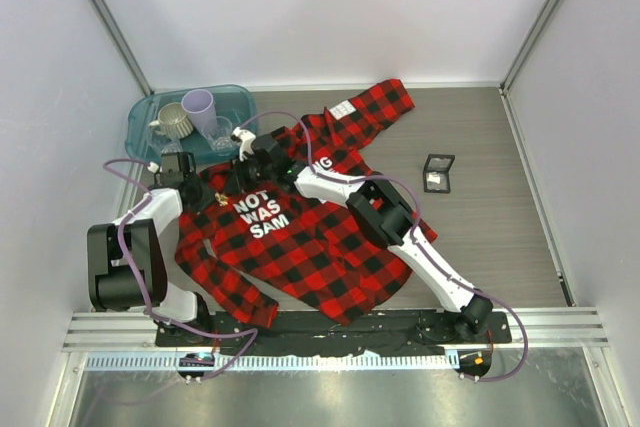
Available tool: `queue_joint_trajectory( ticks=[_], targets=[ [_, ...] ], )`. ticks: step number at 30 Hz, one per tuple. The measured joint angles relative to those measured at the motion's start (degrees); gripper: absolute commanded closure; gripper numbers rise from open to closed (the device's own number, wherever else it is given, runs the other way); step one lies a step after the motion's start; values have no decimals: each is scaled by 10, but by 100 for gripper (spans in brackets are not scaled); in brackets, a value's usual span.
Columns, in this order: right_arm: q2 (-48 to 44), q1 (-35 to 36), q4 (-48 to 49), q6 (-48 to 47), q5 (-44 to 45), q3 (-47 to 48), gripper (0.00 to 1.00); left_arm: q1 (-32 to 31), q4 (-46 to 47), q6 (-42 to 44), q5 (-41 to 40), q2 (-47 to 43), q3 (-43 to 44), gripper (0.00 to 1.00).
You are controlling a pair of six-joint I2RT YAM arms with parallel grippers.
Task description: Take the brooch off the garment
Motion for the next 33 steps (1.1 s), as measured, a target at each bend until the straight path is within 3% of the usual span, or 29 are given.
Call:
queue_joint_trajectory(
  ticks=[33],
  targets=[
    [21,3,0,-3,-17,16,89,0,0,0,-3,0,0,100]
  ],
)
